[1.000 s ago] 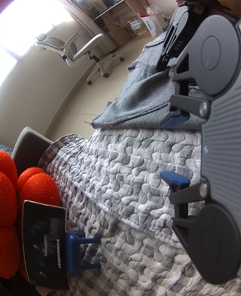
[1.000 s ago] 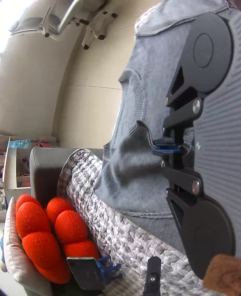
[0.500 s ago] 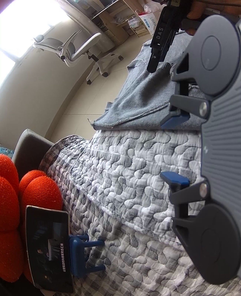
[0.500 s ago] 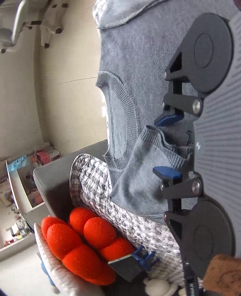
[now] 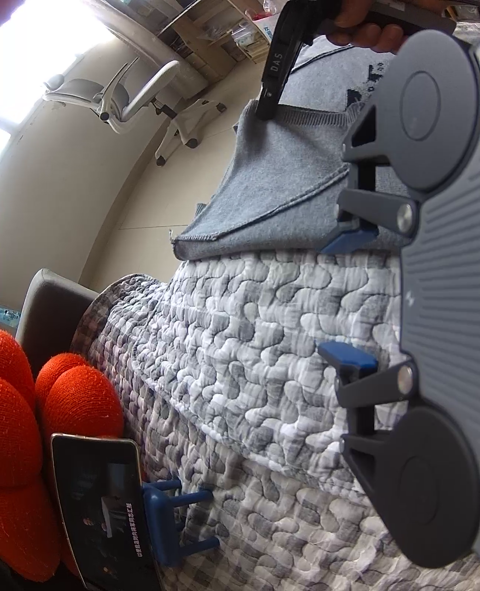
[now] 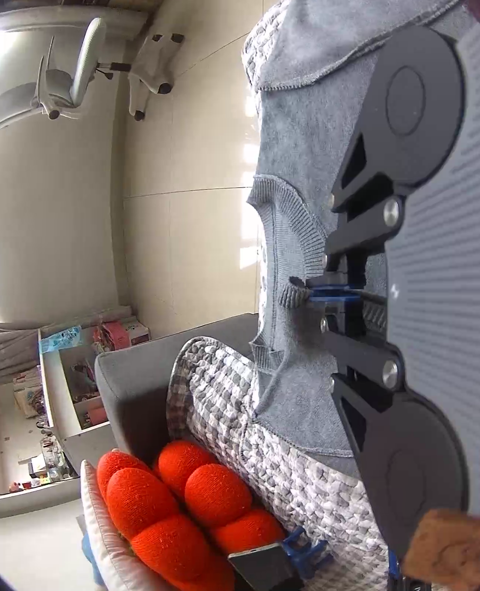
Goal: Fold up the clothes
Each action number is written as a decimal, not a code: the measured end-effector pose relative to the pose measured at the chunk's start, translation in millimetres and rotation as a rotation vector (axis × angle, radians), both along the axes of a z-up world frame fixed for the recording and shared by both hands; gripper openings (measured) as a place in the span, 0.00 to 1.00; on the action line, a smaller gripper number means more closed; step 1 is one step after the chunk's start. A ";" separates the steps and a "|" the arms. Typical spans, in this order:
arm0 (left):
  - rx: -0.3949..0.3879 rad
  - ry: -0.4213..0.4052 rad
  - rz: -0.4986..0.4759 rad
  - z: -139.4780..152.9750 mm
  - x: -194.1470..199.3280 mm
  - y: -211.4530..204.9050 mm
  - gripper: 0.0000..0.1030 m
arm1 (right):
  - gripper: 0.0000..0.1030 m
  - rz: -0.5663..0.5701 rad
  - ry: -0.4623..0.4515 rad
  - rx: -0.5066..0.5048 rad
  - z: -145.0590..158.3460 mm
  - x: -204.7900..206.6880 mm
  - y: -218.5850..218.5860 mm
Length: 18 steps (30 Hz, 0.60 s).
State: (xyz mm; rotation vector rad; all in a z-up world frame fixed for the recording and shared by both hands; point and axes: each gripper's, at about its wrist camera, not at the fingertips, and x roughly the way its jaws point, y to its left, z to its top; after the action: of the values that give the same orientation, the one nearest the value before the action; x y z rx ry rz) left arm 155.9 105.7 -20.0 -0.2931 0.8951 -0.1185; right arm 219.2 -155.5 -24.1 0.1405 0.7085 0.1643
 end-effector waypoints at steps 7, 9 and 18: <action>0.013 -0.003 -0.002 -0.8 0.5 0.0 0.52 | 0.03 -0.048 -0.019 0.009 -2.2 -3.3 -6.1; 0.020 -0.004 -0.004 -0.8 0.7 -1.5 0.52 | 0.03 -0.054 -0.026 0.005 -2.3 -4.9 -6.5; 0.037 -0.002 0.004 -1.2 1.6 -1.5 0.52 | 0.03 -0.041 0.005 -0.067 -12.1 3.2 -3.2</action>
State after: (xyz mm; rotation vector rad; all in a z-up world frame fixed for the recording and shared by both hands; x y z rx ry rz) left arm 157.5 104.2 -21.2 -0.2604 0.8933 -0.0983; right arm 222.4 -158.7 -36.3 0.0917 0.7149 0.1012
